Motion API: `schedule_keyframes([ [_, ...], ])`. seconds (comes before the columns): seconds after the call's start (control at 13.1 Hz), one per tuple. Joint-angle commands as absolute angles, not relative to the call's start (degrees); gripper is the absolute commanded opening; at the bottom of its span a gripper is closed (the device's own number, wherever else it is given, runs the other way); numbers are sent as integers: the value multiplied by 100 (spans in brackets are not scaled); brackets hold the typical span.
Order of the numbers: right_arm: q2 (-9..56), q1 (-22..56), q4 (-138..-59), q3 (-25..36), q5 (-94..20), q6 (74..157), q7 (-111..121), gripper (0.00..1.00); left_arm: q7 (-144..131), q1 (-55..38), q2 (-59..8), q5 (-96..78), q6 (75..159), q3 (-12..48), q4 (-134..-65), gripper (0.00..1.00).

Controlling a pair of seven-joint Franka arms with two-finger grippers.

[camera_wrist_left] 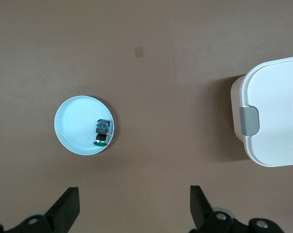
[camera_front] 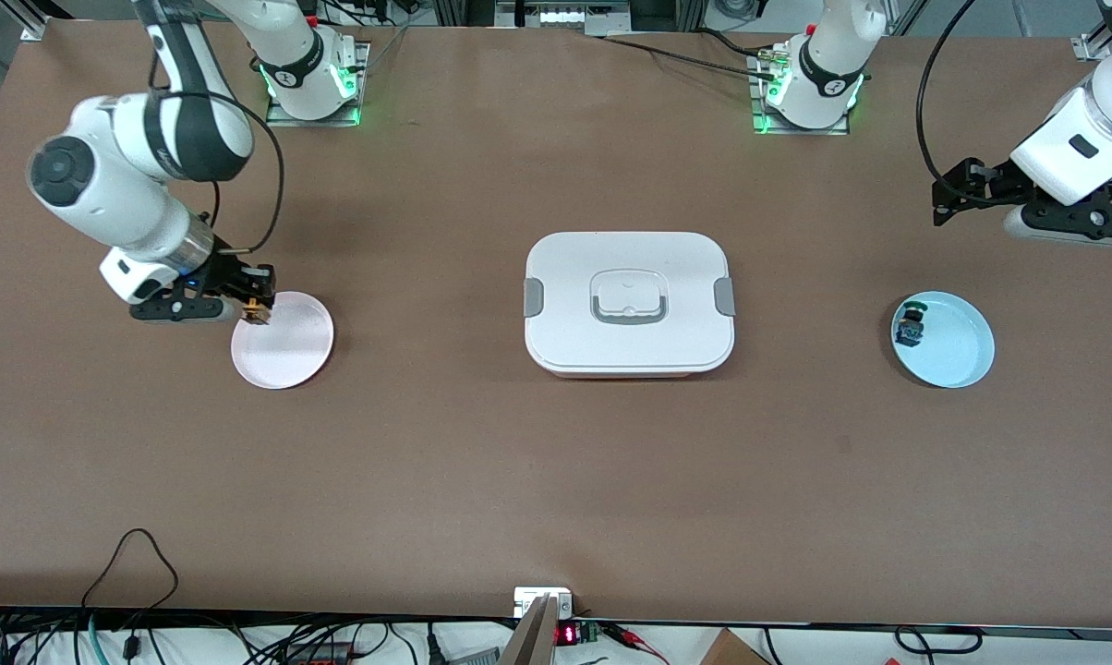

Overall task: Transfer orange switch to right arm and place
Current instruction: 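Lower the switch onto the white plate while the left gripper withdraws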

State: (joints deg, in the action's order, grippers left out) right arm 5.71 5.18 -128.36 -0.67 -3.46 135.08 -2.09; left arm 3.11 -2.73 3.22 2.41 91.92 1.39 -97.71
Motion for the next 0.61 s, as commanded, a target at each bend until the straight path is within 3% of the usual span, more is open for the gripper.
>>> schedule_keyframes([
  [0.0,930,598,-12999,-62,-255,14192,-159,0,352,-396,211,369,9158,-9,-9615,100],
  [0.53,2196,589,-13131,-62,-255,16047,78,0,334,-431,220,325,9158,26,-9580,100],
])
